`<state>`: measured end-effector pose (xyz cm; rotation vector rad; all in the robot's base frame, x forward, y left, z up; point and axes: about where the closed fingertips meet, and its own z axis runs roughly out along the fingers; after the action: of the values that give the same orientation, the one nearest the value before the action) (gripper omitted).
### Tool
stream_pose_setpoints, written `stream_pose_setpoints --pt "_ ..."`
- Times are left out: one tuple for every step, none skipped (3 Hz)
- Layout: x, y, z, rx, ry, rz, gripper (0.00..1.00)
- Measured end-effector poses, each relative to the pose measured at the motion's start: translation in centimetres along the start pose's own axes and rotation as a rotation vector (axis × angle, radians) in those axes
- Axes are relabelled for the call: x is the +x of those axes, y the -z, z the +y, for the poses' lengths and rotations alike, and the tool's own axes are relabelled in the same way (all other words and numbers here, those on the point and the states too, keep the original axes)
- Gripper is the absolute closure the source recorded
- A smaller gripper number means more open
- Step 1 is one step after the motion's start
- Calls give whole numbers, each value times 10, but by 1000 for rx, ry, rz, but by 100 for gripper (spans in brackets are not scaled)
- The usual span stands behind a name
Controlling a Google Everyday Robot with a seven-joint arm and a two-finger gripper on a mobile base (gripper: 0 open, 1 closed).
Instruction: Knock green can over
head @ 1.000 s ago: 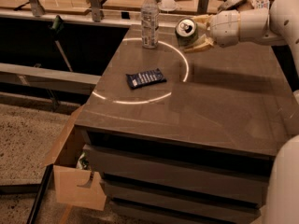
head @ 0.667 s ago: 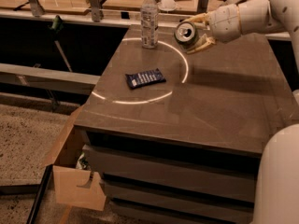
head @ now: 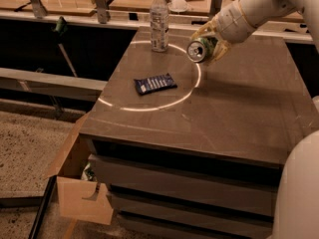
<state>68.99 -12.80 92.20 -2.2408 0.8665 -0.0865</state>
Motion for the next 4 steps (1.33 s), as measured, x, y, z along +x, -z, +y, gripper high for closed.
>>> stream_pose_setpoints --pt "-6 -2 4 -118 73 121 100" --pt "-24 -8 6 -247 135 211 100" --pt "-25 -13 24 -370 136 271 100" --pt "-11 -12 48 -440 98 292 100"
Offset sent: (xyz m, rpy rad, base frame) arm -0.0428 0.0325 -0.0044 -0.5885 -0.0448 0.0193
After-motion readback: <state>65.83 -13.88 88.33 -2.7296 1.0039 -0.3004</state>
